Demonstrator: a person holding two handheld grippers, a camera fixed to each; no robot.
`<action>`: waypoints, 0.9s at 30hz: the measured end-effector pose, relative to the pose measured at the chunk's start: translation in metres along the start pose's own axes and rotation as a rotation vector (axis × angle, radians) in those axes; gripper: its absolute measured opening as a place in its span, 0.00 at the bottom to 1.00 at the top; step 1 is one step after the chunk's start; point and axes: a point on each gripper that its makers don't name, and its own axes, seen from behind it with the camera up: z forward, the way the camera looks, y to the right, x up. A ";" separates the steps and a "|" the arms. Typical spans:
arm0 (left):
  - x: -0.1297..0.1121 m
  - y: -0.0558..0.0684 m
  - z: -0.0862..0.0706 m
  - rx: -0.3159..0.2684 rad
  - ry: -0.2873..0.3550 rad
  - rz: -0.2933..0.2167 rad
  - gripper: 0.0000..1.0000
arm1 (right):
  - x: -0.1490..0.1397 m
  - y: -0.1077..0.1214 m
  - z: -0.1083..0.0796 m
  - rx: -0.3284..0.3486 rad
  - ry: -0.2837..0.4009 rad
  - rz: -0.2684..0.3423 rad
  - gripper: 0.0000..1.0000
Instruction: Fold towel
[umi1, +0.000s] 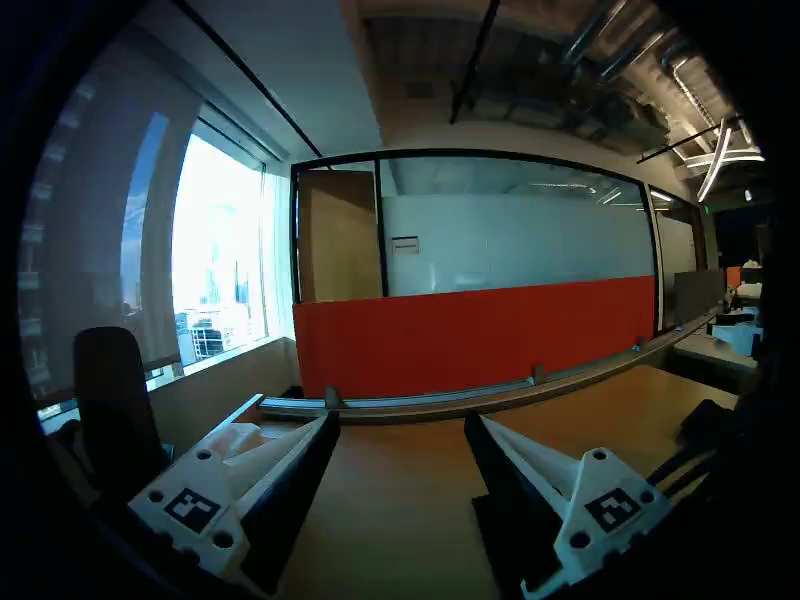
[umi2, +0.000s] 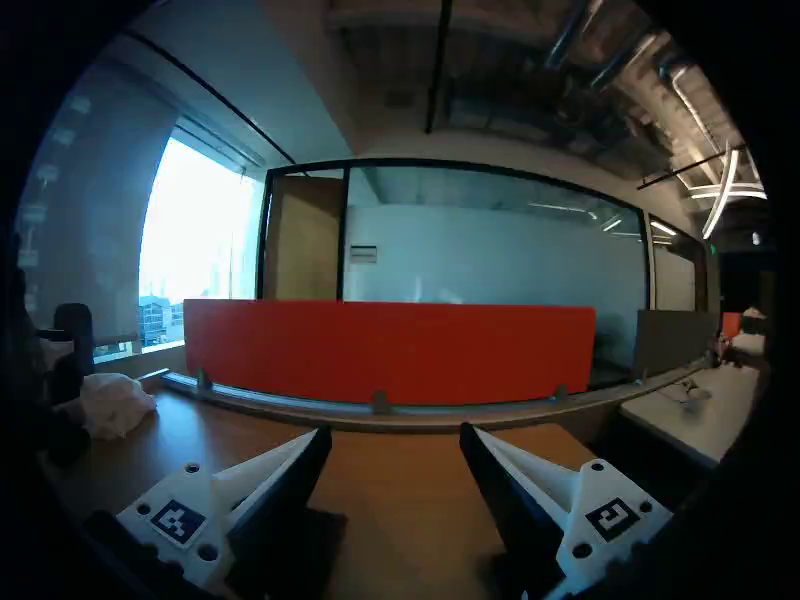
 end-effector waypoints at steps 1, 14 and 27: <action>0.002 0.000 0.000 -0.003 -0.004 0.001 0.92 | 0.004 0.000 0.000 0.002 0.000 0.001 0.99; 0.003 0.011 -0.009 -0.072 -0.075 0.029 0.92 | 0.017 -0.019 -0.008 0.085 -0.060 -0.044 0.99; -0.015 0.022 -0.017 -0.138 -0.140 0.048 0.92 | -0.007 -0.048 -0.018 0.222 -0.150 -0.098 0.99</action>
